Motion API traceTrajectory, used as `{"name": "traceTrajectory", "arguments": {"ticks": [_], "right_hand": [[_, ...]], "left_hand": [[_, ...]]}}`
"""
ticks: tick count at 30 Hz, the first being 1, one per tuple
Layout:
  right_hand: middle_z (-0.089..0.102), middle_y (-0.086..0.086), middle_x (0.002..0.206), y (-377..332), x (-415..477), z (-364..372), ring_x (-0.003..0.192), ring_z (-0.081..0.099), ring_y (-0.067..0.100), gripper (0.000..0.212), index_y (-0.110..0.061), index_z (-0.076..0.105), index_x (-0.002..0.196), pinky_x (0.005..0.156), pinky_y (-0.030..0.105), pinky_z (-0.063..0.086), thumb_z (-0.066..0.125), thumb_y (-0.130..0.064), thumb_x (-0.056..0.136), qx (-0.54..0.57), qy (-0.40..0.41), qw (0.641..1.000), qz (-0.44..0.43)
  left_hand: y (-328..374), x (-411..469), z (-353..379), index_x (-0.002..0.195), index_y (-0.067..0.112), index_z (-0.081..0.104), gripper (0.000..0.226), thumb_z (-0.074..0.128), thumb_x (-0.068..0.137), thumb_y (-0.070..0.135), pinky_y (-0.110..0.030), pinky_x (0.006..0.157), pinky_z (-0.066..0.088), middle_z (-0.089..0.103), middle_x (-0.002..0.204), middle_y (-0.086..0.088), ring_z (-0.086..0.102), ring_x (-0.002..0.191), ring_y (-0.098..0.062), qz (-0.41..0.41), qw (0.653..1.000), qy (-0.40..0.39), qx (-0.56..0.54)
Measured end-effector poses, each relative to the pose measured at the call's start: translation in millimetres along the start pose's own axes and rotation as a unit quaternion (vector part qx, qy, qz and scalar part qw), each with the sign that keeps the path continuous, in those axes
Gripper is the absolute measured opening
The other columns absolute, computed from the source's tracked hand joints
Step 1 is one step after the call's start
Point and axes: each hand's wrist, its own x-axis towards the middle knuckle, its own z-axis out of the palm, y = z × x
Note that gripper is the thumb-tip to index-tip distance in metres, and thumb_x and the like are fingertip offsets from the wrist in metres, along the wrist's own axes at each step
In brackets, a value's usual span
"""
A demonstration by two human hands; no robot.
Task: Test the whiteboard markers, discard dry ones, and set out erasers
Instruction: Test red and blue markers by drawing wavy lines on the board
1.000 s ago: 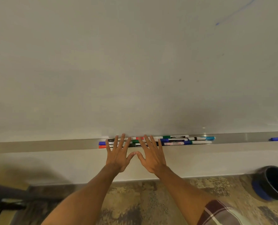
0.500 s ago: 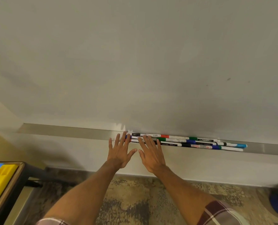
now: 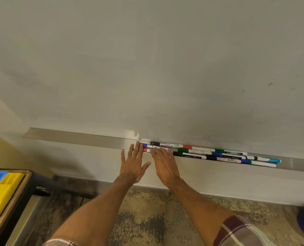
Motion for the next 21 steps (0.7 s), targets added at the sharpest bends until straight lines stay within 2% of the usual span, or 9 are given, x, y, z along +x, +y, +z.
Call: {"name": "traceTrajectory", "arguments": {"ticks": [2, 3, 4, 7, 15, 17, 19, 21], "right_hand": [[0.041, 0.007, 0.147, -2, 6, -3, 0.136, 0.036, 0.027, 0.065, -0.016, 0.039, 0.142, 0.115, 0.043, 0.018, 0.068, -0.008, 0.085, 0.015, 0.025, 0.999, 0.02], [0.048, 0.007, 0.141, -3, 9, -4, 0.131, 0.043, 0.026, 0.063, -0.015, 0.045, 0.138, 0.111, 0.041, 0.029, 0.071, -0.007, 0.082, 0.019, 0.046, 0.998, 0.028], [0.049, 0.006, 0.139, -3, 12, -6, 0.129, 0.043, 0.025, 0.058, -0.016, 0.045, 0.137, 0.108, 0.039, 0.033, 0.068, -0.007, 0.084, 0.03, 0.048, 0.998, 0.03], [0.044, 0.004, 0.138, -1, 24, -9, 0.128, 0.037, 0.023, 0.047, -0.018, 0.041, 0.137, 0.105, 0.036, 0.033, 0.056, -0.011, 0.093, 0.04, 0.031, 0.999, 0.021], [0.043, 0.005, 0.133, 1, 41, -16, 0.125, 0.036, 0.023, 0.041, -0.017, 0.046, 0.133, 0.105, 0.038, 0.033, 0.057, -0.018, 0.093, 0.051, 0.002, 0.998, 0.041], [0.044, 0.006, 0.132, 1, 41, -18, 0.123, 0.037, 0.023, 0.041, -0.017, 0.046, 0.132, 0.104, 0.038, 0.035, 0.058, -0.018, 0.093, 0.059, 0.002, 0.997, 0.046], [0.044, 0.005, 0.132, 1, 39, -19, 0.123, 0.038, 0.022, 0.042, -0.018, 0.046, 0.132, 0.103, 0.037, 0.035, 0.059, -0.016, 0.092, 0.057, 0.013, 0.998, 0.035], [0.044, 0.004, 0.132, 3, 35, -20, 0.122, 0.039, 0.022, 0.042, -0.018, 0.046, 0.131, 0.103, 0.036, 0.034, 0.059, -0.013, 0.091, 0.05, 0.025, 0.998, 0.02]], "left_hand": [[0, 0, 0, 0.139, 0.025, -0.031, 0.108, -0.046, 0.046, 0.078, -0.053, 0.111, -0.019, -0.036, 0.149, 0.002, -0.026, 0.144, -0.025, -0.001, 1.0, 0.003, -0.004], [0, 0, 0, 0.139, 0.025, -0.03, 0.108, -0.046, 0.047, 0.077, -0.053, 0.112, -0.019, -0.035, 0.15, 0.002, -0.026, 0.144, -0.025, -0.003, 1.0, 0.004, -0.003], [1, 0, -1, 0.139, 0.025, -0.031, 0.107, -0.047, 0.046, 0.077, -0.053, 0.112, -0.018, -0.034, 0.151, 0.002, -0.026, 0.144, -0.025, -0.005, 1.0, 0.004, -0.002], [0, -2, -1, 0.137, 0.026, -0.035, 0.105, -0.049, 0.044, 0.074, -0.054, 0.114, -0.016, -0.04, 0.147, 0.003, -0.026, 0.145, -0.026, -0.012, 1.0, 0.002, 0.009], [2, -1, -3, 0.139, 0.028, -0.031, 0.105, -0.051, 0.045, 0.072, -0.056, 0.112, -0.018, -0.037, 0.146, 0.004, -0.022, 0.146, -0.026, -0.023, 0.999, 0.018, 0.018], [3, -1, -7, 0.145, 0.025, -0.026, 0.092, -0.037, 0.066, 0.072, -0.056, 0.113, -0.015, -0.032, 0.152, 0.003, -0.019, 0.147, -0.025, -0.02, 0.999, 0.019, 0.025], [4, -2, -12, 0.152, 0.024, -0.016, 0.07, -0.005, 0.093, 0.06, -0.056, 0.115, -0.013, -0.023, 0.159, 0.0, -0.017, 0.148, -0.025, -0.019, 0.999, 0.018, 0.035], [5, -3, -19, 0.154, 0.024, -0.01, 0.061, 0.011, 0.102, 0.048, -0.055, 0.113, -0.015, -0.018, 0.161, 0.0, -0.014, 0.149, -0.024, -0.013, 0.999, 0.03, 0.038]]}}
